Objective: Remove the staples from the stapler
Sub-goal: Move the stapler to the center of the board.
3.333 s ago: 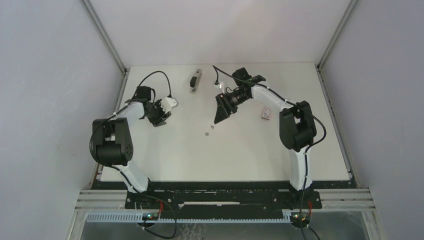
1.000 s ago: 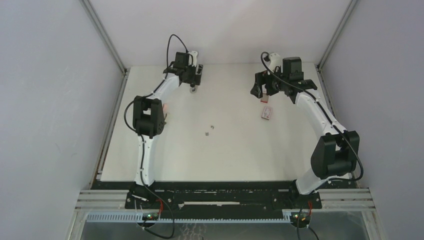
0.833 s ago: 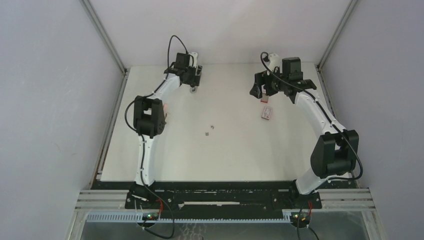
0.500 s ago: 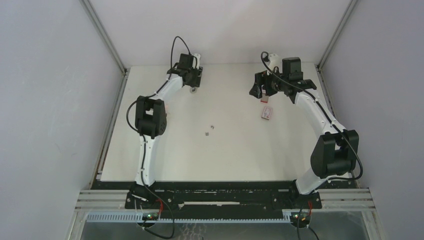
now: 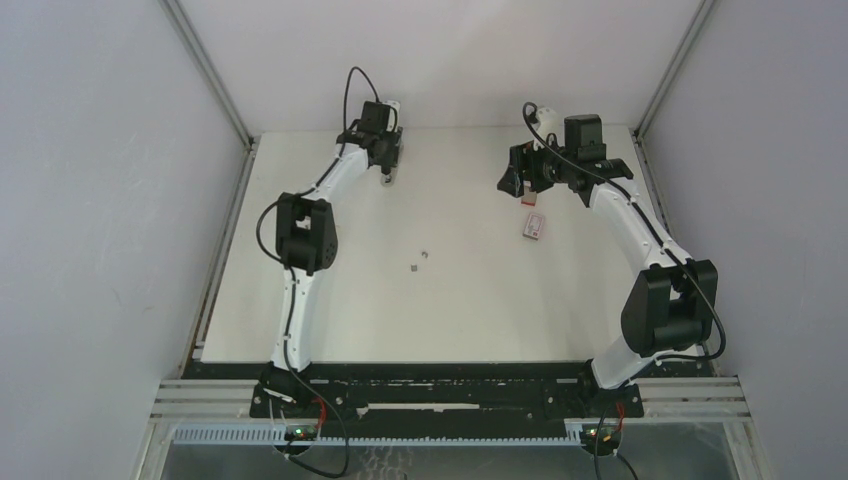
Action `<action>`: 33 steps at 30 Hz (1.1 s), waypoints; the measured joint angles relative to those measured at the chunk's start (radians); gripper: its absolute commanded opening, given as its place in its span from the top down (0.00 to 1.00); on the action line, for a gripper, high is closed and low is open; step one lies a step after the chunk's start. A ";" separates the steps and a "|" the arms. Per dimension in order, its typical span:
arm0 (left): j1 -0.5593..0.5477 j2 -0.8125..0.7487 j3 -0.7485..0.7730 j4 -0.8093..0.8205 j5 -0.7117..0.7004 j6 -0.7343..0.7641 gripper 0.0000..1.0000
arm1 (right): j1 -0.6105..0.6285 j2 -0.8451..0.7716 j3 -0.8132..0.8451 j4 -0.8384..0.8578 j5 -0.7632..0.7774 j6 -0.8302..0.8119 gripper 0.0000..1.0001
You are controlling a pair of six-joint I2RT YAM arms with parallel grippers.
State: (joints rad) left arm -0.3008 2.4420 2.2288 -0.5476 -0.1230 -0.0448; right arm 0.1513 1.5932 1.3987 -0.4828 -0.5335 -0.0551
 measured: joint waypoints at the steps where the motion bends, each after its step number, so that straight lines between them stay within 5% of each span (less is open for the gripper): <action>1: 0.000 0.003 0.005 -0.004 -0.005 -0.002 0.49 | 0.000 0.000 0.000 0.000 0.000 0.001 0.28; 12: 0.000 0.028 0.019 -0.051 -0.003 -0.060 0.49 | 0.000 0.000 0.000 0.000 -0.019 0.012 0.29; 24: 0.000 0.040 0.043 -0.069 -0.004 -0.085 0.79 | 0.000 -0.012 0.000 0.000 -0.050 0.022 0.29; 33: 0.000 0.029 0.021 -0.054 -0.001 -0.129 0.84 | 0.000 -0.016 0.000 0.000 -0.060 0.026 0.29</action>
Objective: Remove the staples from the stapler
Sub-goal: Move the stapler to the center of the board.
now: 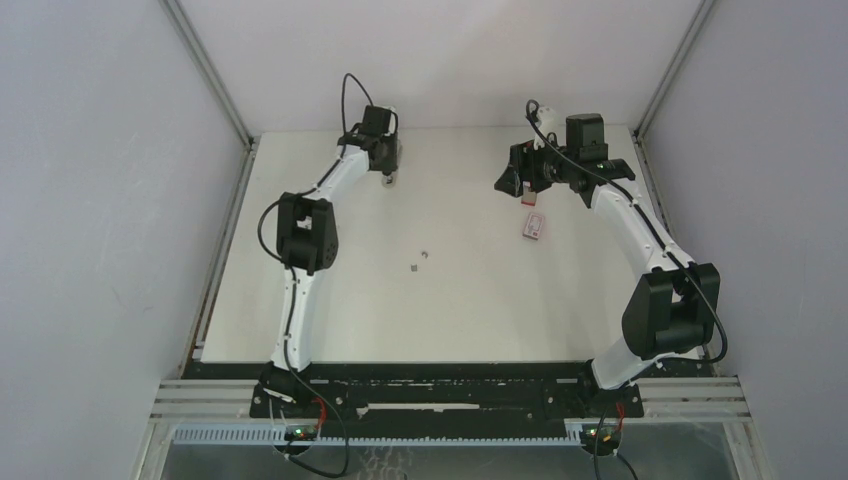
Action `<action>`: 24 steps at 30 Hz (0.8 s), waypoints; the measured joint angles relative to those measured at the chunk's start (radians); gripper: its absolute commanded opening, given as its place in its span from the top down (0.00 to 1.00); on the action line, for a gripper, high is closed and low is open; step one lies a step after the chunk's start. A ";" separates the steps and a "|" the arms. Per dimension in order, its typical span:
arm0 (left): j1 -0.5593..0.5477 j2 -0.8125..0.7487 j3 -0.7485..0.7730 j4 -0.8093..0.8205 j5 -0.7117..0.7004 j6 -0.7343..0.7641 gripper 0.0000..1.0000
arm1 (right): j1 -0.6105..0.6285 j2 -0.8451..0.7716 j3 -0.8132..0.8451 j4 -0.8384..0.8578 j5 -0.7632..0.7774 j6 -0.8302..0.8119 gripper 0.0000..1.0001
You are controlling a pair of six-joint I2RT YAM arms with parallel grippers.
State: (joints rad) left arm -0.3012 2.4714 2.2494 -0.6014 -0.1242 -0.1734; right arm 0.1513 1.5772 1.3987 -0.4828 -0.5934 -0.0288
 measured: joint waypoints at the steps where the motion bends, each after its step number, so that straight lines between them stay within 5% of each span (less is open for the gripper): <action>1: 0.000 -0.014 -0.026 0.013 0.002 -0.011 0.84 | 0.000 0.000 0.000 0.000 0.000 0.000 0.29; 24: -0.156 -0.347 -0.533 0.061 0.048 -0.209 0.71 | 0.012 0.000 -0.003 0.001 -0.016 0.004 0.29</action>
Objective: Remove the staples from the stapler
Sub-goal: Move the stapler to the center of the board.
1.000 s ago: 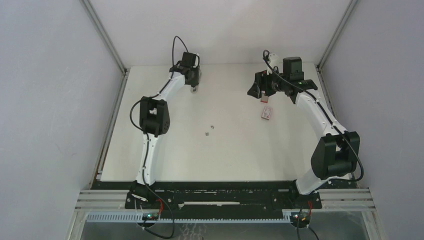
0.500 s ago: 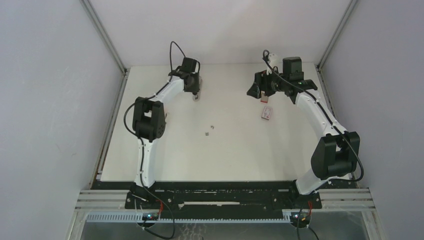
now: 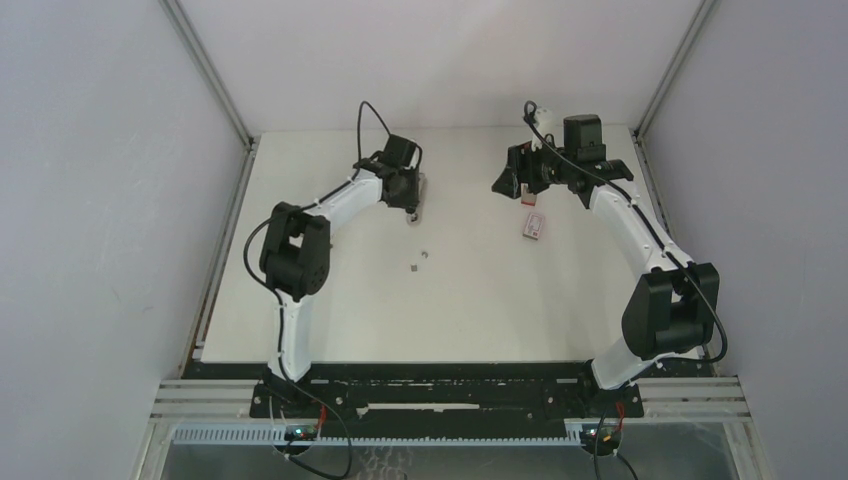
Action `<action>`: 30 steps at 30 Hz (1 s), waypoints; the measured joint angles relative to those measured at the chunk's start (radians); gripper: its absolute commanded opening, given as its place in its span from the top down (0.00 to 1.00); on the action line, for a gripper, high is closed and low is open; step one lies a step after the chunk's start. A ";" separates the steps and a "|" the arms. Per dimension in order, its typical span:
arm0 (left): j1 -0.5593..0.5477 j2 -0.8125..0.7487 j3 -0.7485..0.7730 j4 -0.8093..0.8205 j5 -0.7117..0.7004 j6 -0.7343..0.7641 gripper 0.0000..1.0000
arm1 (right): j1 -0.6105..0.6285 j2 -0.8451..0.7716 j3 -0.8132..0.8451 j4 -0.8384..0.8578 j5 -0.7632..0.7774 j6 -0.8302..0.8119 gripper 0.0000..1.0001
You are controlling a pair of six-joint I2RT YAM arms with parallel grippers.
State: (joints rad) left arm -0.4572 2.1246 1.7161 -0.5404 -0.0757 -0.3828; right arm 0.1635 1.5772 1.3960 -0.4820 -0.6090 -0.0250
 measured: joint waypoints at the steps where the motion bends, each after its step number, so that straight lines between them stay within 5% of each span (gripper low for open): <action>1: -0.006 -0.002 -0.003 0.000 0.001 -0.003 0.69 | 0.000 0.000 -0.002 0.000 -0.002 0.002 0.29; 17: -0.066 -0.008 -0.019 0.005 0.065 -0.067 0.35 | 0.004 0.000 -0.013 0.000 -0.002 0.006 0.25; 30: -0.031 -0.226 -0.066 0.028 0.088 -0.021 0.07 | 0.082 0.051 -0.014 0.009 0.106 0.002 0.04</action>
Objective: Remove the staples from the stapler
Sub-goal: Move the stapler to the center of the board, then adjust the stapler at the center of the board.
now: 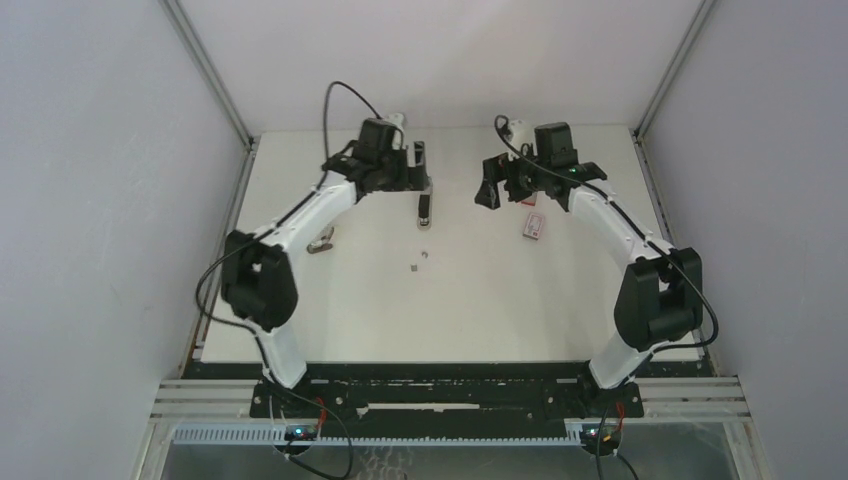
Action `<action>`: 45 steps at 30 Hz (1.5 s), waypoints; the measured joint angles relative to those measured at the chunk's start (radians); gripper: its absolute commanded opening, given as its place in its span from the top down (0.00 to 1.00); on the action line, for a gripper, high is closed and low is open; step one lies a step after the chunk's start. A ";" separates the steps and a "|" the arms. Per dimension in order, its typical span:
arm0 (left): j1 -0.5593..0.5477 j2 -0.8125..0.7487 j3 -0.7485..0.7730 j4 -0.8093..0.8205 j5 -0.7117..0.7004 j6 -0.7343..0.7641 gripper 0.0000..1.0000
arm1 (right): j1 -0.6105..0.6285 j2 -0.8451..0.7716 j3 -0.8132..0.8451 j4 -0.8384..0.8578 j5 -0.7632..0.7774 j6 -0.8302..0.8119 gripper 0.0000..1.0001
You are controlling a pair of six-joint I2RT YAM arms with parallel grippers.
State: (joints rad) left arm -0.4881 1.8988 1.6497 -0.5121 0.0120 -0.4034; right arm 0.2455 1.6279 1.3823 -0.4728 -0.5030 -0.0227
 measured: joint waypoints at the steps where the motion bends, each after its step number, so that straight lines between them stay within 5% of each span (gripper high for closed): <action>1: 0.019 -0.053 -0.031 0.018 -0.004 0.025 0.03 | 0.015 0.009 0.000 0.005 0.019 -0.001 0.03; 9: 0.244 -0.418 -0.305 0.100 -0.090 0.210 0.00 | 0.180 0.079 0.024 0.042 0.233 -0.019 0.00; 23: 0.420 -0.990 -0.724 0.109 -0.070 0.583 0.00 | 0.350 0.424 0.458 0.000 0.496 0.006 0.00; 37: 0.437 -1.126 -0.883 0.084 0.033 0.643 0.00 | 0.387 0.607 0.574 -0.073 0.539 0.064 0.00; 45: 0.437 -1.122 -0.883 0.086 0.037 0.642 0.00 | 0.412 0.681 0.618 -0.111 0.547 0.065 0.13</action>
State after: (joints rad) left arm -0.0509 0.7773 0.7662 -0.4263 0.0486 0.2390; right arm 0.6571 2.3085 2.0003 -0.5838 0.0441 0.0422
